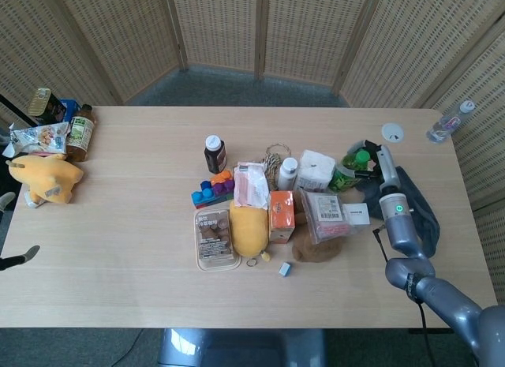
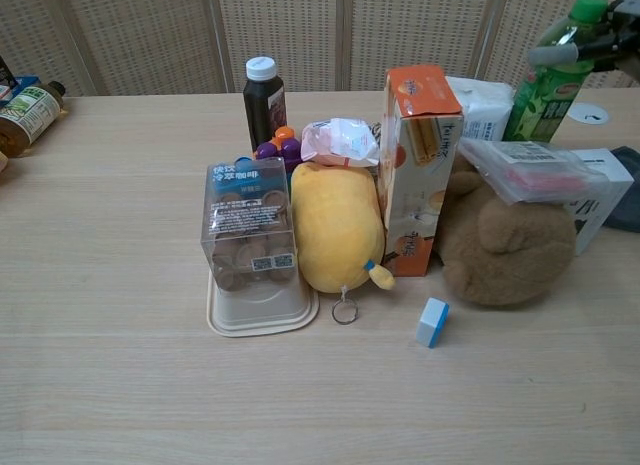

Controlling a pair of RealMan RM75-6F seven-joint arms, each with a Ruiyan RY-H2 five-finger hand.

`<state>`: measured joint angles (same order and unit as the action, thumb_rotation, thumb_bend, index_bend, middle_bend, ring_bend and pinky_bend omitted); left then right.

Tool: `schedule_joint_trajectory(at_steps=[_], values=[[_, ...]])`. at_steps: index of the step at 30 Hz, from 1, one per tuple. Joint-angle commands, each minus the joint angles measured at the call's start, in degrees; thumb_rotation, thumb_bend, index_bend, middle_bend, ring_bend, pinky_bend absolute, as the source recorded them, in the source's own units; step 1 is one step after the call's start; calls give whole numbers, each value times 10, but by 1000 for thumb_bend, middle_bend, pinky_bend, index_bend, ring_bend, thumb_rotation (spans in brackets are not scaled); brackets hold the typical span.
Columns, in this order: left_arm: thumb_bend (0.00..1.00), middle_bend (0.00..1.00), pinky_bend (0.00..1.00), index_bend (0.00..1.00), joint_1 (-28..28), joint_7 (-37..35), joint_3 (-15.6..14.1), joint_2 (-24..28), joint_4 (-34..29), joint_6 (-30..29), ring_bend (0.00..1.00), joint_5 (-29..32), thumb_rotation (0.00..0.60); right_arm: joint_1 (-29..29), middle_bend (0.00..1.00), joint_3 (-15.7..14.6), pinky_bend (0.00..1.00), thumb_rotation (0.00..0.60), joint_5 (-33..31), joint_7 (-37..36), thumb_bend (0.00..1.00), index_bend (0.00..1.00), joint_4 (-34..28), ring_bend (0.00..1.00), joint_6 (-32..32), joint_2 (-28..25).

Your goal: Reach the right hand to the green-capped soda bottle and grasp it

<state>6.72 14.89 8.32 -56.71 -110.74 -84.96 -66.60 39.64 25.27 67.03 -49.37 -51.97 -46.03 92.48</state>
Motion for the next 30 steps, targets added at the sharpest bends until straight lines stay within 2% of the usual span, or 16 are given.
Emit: schedule_joint_trajectory(at_steps=[1,9,18,24,30], values=[[0,0,0,152,0,-3,0,1,-2,0,0,-2,600,-6,752,30,688,600,-31,73,0,573,-87,622,-36,-48],[0,0,0,152,-1,-10,-3,5,-9,2,0,-8,600,-11,756,79,689,600,-88,204,0,578,-271,624,-90,-132],[0,0,0,152,-2,-15,-5,7,-15,1,0,-17,600,-1,760,129,688,600,-151,317,0,583,-433,626,-144,-200],[0,0,0,153,-4,-15,-8,7,-20,-3,0,-26,600,7,764,151,688,600,-186,364,0,587,-509,629,-172,-231],[0,0,0,152,-5,-12,-11,6,-25,-6,0,-35,600,8,769,154,689,600,-209,386,0,593,-544,631,-189,-249]])
